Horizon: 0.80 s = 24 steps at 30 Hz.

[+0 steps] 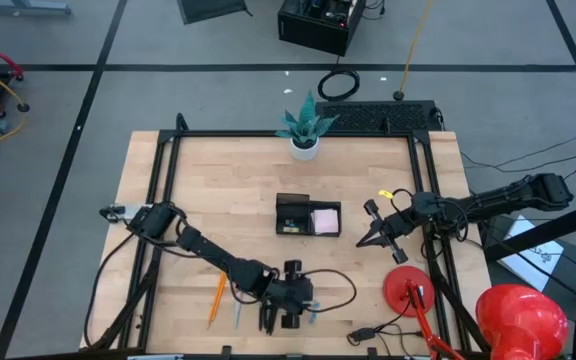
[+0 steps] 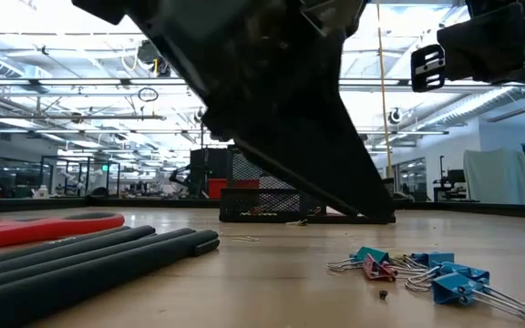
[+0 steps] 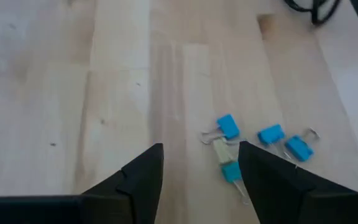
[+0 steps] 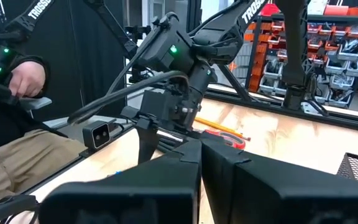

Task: Pick and place office supplies into organizer
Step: Put the blue binder clip into the black desk organizer

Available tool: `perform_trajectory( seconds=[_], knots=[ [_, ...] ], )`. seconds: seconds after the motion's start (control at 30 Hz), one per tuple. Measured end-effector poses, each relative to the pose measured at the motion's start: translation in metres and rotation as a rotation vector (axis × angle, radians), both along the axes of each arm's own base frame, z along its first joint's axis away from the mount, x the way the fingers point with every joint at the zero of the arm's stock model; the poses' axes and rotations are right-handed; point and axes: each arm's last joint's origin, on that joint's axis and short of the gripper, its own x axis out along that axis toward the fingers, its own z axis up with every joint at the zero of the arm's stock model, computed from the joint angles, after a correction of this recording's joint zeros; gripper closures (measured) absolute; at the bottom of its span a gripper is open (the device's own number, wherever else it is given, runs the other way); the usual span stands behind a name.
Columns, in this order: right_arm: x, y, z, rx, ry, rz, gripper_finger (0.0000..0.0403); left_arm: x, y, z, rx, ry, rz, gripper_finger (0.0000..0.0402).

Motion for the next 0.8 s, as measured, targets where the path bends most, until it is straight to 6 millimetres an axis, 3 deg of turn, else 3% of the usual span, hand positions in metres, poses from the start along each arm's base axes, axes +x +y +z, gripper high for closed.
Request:
perform_trajectory(
  seconds=[0.37, 0.8],
  knots=[
    [0.0, 0.0, 0.001, 0.0, -0.006, 0.0, 0.0403, -0.005, -0.012, -0.013, 0.017, 0.024, -0.027, 0.0203],
    [0.0, 0.0, 0.0, 0.007, -0.001, 0.0, 0.0403, -0.005, -0.009, -0.024, 0.065, 0.05, 0.006, 0.0204]
  ],
)
